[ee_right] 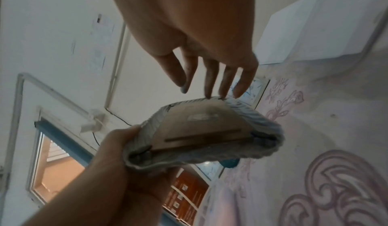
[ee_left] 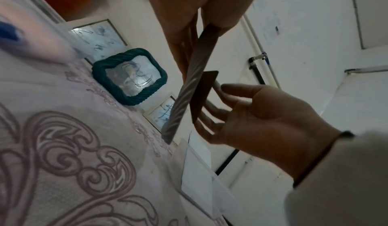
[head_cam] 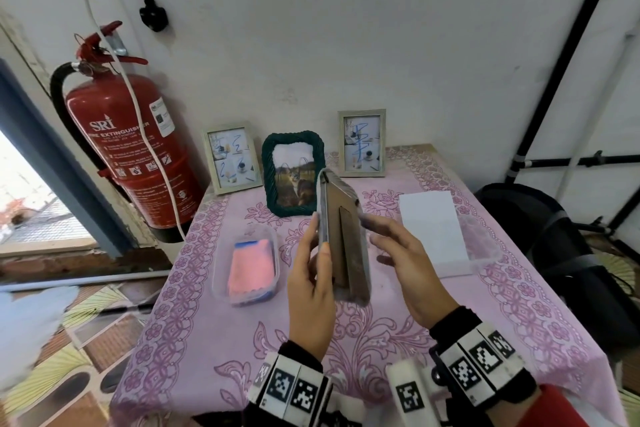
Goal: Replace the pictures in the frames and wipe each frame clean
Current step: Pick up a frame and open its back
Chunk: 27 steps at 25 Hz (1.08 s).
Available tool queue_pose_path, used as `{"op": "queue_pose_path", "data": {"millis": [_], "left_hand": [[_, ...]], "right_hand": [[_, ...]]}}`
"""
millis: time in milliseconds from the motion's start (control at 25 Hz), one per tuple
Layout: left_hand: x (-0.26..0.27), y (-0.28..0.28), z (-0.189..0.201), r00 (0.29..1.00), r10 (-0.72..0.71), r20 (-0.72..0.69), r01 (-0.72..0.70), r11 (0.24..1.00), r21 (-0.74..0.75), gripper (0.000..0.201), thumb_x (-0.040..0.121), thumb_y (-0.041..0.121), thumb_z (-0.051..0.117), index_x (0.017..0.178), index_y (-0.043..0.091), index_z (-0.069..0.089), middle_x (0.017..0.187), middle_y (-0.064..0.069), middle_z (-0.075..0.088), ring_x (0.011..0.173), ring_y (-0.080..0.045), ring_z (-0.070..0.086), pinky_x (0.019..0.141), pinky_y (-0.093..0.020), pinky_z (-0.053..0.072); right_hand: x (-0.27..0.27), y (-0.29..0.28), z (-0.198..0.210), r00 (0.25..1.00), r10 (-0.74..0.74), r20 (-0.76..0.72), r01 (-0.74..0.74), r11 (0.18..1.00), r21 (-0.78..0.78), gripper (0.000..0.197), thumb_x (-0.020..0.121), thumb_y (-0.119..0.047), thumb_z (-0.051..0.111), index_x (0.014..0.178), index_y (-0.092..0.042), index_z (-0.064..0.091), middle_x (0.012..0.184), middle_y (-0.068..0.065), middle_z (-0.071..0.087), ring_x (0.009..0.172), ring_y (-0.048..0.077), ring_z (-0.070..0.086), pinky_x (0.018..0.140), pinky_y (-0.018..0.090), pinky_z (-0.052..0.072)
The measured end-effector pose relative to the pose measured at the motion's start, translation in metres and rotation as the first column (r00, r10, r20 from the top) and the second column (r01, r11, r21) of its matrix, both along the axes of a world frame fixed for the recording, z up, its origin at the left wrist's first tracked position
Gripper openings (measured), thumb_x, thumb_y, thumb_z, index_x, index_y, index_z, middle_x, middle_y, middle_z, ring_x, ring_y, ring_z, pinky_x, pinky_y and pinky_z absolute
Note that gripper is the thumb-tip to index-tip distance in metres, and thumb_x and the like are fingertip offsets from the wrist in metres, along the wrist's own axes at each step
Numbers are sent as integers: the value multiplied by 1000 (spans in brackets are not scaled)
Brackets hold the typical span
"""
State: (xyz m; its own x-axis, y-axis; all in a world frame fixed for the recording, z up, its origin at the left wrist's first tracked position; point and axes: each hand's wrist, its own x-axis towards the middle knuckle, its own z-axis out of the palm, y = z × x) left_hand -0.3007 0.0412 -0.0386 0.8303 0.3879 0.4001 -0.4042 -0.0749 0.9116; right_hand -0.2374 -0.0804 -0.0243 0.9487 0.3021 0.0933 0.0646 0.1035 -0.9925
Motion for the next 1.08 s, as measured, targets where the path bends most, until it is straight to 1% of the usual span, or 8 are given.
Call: {"op": "queue_pose_path", "data": {"millis": [160,320,400,560,680,840,920,1080], "left_hand": [[1,13,-5,998,60,-18,-62,988,-141,40,96,23,39,136,23,44,140,7,48,128,3,43,104,-16,40],[1,23,-16,995,28,-97,-56,955,-290,40,96,27,39,135,24,46,141,7,48,134,-9,40,113,-44,33],[-1,27,-24,989,36,-144,-69,971,-231,38,97,20,40,135,22,47,139,6,50,130,-4,44,111,-39,37],[-4,39,-42,956,124,-267,-132,991,-12,37,96,11,46,131,23,48,113,1,50,95,8,56,82,-3,45],[-5,49,-47,931,178,-319,-154,983,98,37,92,8,54,128,14,53,102,-1,50,89,-5,56,77,-8,48],[-6,55,-54,900,174,-399,-89,971,222,41,89,11,59,129,8,54,107,-7,52,95,-15,58,79,-13,47],[-8,54,-60,885,160,-438,-48,966,254,44,88,13,62,131,7,52,108,-8,51,93,-14,59,76,-10,49],[-12,53,-71,862,152,-483,13,947,322,56,83,19,69,133,6,49,109,0,50,97,-14,59,82,-14,50]], "right_hand": [[-3,-3,-20,997,-81,17,83,981,-178,45,93,-6,51,133,-27,46,135,-5,46,119,11,45,97,26,40],[-7,-3,-38,993,-86,-83,65,972,-228,56,91,-15,57,141,-22,34,126,-2,49,103,11,54,68,14,51],[-8,-3,-43,991,-112,-73,87,956,-280,57,90,-12,59,142,-16,35,128,0,48,104,12,52,70,11,50],[-10,-10,-49,991,-116,-67,91,947,-307,55,87,0,59,138,-11,41,131,5,50,114,18,52,99,36,47],[-11,-17,-51,994,-96,-54,71,935,-348,55,85,6,58,136,-12,45,129,3,53,102,17,56,92,34,51],[-12,-24,-60,996,-61,-60,34,922,-385,54,86,6,57,135,-15,46,113,-9,58,88,5,58,71,17,53],[-10,-27,-65,996,-51,-77,16,919,-394,52,88,5,56,135,-14,46,109,-11,59,88,3,58,75,17,52],[-10,-31,-73,994,-25,-109,-23,910,-415,53,88,-1,60,137,-10,44,129,8,57,109,19,60,99,37,48]]}}
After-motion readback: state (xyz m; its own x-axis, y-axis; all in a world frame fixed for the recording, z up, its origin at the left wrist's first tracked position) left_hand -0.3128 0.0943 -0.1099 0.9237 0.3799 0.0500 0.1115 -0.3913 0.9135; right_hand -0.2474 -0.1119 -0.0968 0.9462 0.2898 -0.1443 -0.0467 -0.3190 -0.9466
